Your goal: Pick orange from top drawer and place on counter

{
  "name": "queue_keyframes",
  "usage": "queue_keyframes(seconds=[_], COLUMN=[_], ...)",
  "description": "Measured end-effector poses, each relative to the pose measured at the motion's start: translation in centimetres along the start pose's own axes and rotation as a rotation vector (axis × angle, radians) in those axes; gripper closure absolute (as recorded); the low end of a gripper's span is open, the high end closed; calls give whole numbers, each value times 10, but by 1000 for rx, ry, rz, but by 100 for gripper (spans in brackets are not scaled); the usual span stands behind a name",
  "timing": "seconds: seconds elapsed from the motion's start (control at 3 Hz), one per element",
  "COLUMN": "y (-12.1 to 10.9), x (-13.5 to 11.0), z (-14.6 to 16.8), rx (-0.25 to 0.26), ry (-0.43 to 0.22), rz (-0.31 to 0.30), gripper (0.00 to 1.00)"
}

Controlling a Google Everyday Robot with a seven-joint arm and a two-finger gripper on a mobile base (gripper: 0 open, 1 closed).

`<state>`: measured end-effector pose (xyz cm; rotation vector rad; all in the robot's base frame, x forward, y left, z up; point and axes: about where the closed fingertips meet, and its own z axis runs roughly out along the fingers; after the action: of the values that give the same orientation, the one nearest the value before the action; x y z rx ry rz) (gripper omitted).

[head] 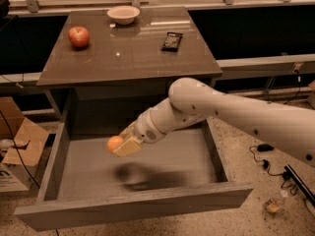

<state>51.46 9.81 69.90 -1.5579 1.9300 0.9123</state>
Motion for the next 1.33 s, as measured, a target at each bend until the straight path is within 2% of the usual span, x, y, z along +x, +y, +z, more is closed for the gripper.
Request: queue_keyframes(seconds=[0.33,0.67,1.0,1.33], y=[-4,-16,-47,-106], x=[-28,-46,-65,-97], z=[-84,-142,-186,-208], rx=[86,141,193,270], ry=[-69,-91,-80,-85], rz=[-100,-174,-245,-257], gripper=[100,100,100,100])
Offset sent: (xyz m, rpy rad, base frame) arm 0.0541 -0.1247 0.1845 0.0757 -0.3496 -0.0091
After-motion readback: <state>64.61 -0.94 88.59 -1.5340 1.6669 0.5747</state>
